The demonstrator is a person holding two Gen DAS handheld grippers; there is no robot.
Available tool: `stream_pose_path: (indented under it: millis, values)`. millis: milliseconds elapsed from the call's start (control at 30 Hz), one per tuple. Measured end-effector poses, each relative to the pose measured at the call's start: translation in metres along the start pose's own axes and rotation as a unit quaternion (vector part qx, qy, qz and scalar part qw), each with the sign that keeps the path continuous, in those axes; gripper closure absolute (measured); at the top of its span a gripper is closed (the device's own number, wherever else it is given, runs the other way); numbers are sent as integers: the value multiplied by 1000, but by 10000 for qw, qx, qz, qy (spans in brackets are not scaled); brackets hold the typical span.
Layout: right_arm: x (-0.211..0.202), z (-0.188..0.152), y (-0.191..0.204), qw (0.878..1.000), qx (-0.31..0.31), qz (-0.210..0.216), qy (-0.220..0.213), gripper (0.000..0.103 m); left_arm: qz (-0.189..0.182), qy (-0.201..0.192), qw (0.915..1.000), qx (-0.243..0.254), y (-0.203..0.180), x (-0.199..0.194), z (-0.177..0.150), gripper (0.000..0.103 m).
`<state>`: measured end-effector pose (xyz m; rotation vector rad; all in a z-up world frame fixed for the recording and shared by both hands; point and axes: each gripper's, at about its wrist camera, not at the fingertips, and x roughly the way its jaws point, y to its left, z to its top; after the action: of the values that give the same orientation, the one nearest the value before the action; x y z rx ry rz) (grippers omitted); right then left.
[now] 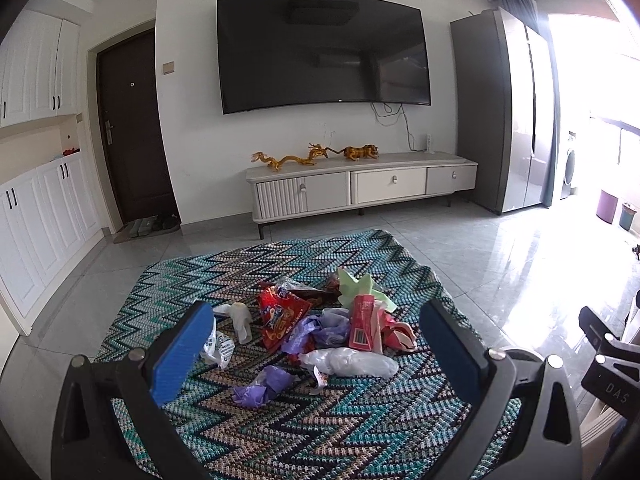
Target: Collect trash
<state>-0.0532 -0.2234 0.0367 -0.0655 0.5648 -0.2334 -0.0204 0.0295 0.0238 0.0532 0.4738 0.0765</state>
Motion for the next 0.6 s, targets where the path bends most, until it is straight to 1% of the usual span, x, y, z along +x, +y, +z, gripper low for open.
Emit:
stream_pose_path:
  millis: [267, 600]
  values:
    - [2, -1, 1, 10000, -9, 24, 39, 0, -11, 31, 10000, 2, 3, 3, -5, 0]
    - [3, -1, 1, 10000, -27, -34, -11, 0, 135, -99, 9999, -28, 7, 5, -6, 0]
